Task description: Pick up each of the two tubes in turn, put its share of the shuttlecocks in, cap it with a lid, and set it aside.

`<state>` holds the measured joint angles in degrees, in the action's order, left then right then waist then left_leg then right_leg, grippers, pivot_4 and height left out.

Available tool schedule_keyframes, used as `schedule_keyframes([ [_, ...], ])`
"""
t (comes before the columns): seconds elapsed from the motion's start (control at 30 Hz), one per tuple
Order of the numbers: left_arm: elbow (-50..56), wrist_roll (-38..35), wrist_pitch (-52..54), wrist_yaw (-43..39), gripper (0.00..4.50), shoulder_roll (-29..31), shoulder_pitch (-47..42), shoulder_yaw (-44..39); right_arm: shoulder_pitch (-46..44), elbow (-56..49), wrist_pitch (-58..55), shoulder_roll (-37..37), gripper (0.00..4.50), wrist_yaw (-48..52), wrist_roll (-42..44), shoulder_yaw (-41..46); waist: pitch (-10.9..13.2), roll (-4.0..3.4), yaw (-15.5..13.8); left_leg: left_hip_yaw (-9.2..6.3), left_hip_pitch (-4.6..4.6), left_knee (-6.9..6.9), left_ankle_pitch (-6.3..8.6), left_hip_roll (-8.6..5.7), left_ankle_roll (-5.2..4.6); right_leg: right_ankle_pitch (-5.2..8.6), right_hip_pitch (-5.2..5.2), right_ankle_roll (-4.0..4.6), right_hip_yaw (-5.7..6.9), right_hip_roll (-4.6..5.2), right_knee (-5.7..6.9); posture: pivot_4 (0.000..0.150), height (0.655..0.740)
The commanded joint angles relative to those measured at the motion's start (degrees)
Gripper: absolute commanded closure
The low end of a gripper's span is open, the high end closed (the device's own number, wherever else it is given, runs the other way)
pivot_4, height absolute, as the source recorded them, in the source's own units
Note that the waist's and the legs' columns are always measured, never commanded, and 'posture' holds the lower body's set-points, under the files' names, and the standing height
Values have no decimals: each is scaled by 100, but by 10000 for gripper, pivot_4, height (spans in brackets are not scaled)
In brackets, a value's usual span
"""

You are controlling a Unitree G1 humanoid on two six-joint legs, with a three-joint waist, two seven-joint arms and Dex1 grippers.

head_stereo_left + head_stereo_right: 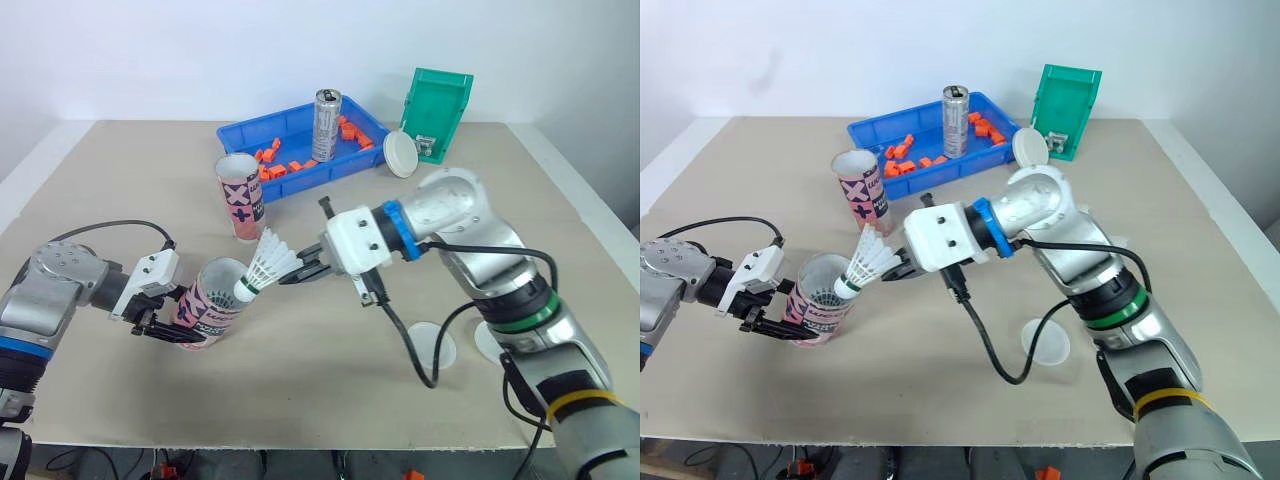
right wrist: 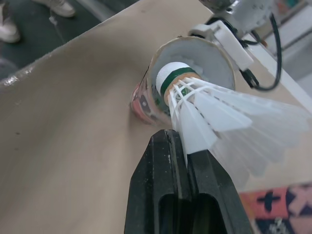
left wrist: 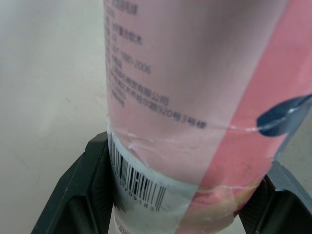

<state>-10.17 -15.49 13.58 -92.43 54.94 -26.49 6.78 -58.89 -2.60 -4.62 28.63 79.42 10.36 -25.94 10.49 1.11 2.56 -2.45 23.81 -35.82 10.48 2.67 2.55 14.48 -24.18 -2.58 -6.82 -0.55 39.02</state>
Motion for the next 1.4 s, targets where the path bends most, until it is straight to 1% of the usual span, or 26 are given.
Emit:
schedule_keyframes([
  [0.03,36,89,2,53,17520,-43,81,104,-321,294,390,-214,44623,93,-256,-93,0,0,-3,-2,1,1,0,0,0,0,0,0,2,0,0,1500,7400],
  [0.13,94,74,27,75,17520,-35,110,88,-582,624,555,-587,44623,15,-487,-224,1,-2,6,-2,0,1,0,1,0,0,-1,2,4,0,2,1500,7400],
  [0.17,115,69,38,81,17520,-33,119,85,-626,685,566,-671,41681,6,-514,-211,0,-1,3,-3,0,2,0,2,0,-2,-2,4,5,-1,4,1500,7400],
  [0.23,141,64,49,85,17520,-29,131,79,-668,745,548,-754,35177,22,-516,-168,0,0,-3,-11,1,2,0,4,0,0,-1,7,14,-2,5,1500,7400],
  [0.27,161,60,57,88,17520,-27,141,74,-668,731,515,-761,30025,72,-478,-147,-1,1,-5,-13,4,2,0,4,0,1,0,8,16,-2,5,1500,7400],
  [0.3,174,56,63,90,17520,-25,149,71,-664,701,498,-757,25917,128,-427,-120,-1,1,-4,-13,5,2,-1,3,1,3,0,7,16,0,5,1500,7400],
  [0.37,201,53,70,95,17520,-18,167,61,-637,529,241,-746,17480,248,-138,19,-1,1,-2,-11,8,1,-1,2,1,3,-1,6,15,1,4,1500,7400],
  [0.43,216,57,73,96,17520,-15,180,53,-615,312,-250,-661,8821,490,397,253,-1,1,-3,-14,8,2,-1,2,1,3,-1,7,17,1,4,1500,7400],
  [0.5,231,58,75,96,17520,-12,190,47,-623,260,-618,-583,8821,595,750,467,-1,1,-4,-17,9,3,-1,3,1,3,-1,8,21,0,4,1500,7400],
  [0.67,221,59,58,90,17520,2,207,28,-619,620,-662,-600,8821,486,806,702,-1,1,2,-17,6,1,-1,3,1,2,1,10,22,0,4,1500,7400],
  [0.7,208,64,43,85,17520,9,214,21,-614,646,-652,-656,11032,434,763,676,-1,0,4,-17,6,2,-1,3,1,1,0,11,22,0,4,1500,7400],
  [0.77,193,70,34,80,17520,14,217,12,-599,665,-555,-723,16942,469,678,569,0,0,5,-17,6,3,-1,5,1,2,-2,12,22,-2,5,1500,7400],
  [0.8,189,73,34,81,17520,12,214,9,-614,723,-441,-774,22597,480,561,468,0,0,5,-17,7,4,-1,5,1,2,-2,11,23,-2,5,1500,7400],
  [0.9,186,67,31,86,17520,16,226,-10,-722,1008,-28,-939,36440,464,150,187,-1,0,6,-17,8,4,-1,4,1,3,-2,7,23,-1,5,1500,7400],
  [0.97,193,60,37,93,17520,19,236,-23,-805,1217,225,-1046,44261,452,-66,62,0,0,6,-17,8,4,-1,4,1,3,-2,8,23,-1,5,1500,7400],
  [1.4,401,-342,513,231,17520,-59,334,-305,-1540,2574,1554,-1964,44261,630,-1395,-1022,0,0,9,-20,13,8,-1,7,1,3,-7,7,30,-2,5,1500,7400],
])
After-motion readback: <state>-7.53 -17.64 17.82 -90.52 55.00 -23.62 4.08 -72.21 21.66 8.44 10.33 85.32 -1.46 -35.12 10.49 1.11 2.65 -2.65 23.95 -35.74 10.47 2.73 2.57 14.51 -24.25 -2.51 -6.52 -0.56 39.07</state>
